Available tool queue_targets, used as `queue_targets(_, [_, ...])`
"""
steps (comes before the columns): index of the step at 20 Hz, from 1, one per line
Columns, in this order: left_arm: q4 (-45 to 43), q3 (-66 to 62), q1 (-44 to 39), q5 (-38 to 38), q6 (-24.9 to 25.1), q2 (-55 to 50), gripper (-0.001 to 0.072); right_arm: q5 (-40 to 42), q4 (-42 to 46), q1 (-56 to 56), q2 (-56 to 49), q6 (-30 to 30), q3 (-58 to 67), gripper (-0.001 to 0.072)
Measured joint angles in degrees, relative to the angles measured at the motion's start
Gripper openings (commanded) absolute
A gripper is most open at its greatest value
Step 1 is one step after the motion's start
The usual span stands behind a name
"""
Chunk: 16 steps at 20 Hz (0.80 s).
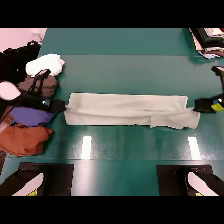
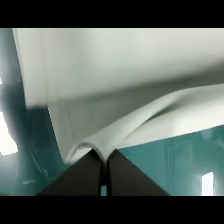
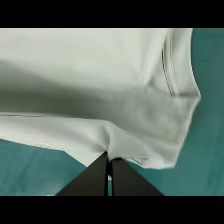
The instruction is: Fold the shirts.
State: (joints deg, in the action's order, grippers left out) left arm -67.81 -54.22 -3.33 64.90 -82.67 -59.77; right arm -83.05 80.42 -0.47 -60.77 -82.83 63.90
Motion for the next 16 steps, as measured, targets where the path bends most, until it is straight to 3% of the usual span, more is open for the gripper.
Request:
queue_targets(1, [0.1,-1.6,0.0,-1.8,0.1,-2.9,0.0023,1.1,-1.3,0.1,-3.5,0.0,1.7,0.0016])
queue_targets(2, [0.1,-3.3,0.0,-3.5,0.3,-6.0,0.0107,2.1,-2.4,0.1,-6.6,0.0,3.3,0.0025])
queue_targets(3, [0.1,-5.1,0.0,-4.8,0.3,-9.0,0.042,2.9,-3.6,0.1,-9.8,0.0,5.4,0.0122])
queue_targets(4, [0.1,-6.8,0.0,-5.9,0.4,-11.6,0.0687,3.5,-4.5,0.0,-12.5,0.0,7.2,0.0229])
queue_targets(5, [0.1,-8.4,0.0,-6.4,0.4,-14.1,0.0644,3.8,-5.2,-0.2,-15.0,0.0,9.1,0.0268])
queue_targets(7, [0.1,-11.3,0.0,-7.1,0.1,-17.4,0.0629,3.6,-7.0,-1.3,-19.4,0.0,12.9,0.0347])
queue_targets(10, [0.1,-15.4,0.0,-5.0,0.0,-19.3,0.0628,0.3,-10.0,-4.6,-22.8,2.1,16.2,0.0351])
queue_targets(11, [0.1,-16.7,0.0,-3.4,0.0,-19.7,0.0595,-0.9,-10.8,-6.1,-23.2,3.0,16.6,0.0406])
queue_targets(12, [0.3,-17.8,0.0,-1.7,0.0,-19.9,0.0321,-2.3,-11.5,-7.8,-23.5,3.9,16.5,0.05])
queue_targets(13, [0.6,-18.7,0.0,0.0,0.0,-20.0,0.0077,-3.3,-12.0,-9.7,-23.5,4.9,15.8,0.0544])
queue_targets(14, [1.3,-19.2,0.0,1.3,0.0,-20.2,0.0031,-3.8,-12.6,-11.4,-23.3,5.7,14.7,0.0621])
queue_targets(16, [3.1,-20.0,0.0,3.1,0.3,-20.3,0.0031,-4.0,-14.4,-15.2,-23.1,7.4,11.5,0.0706])
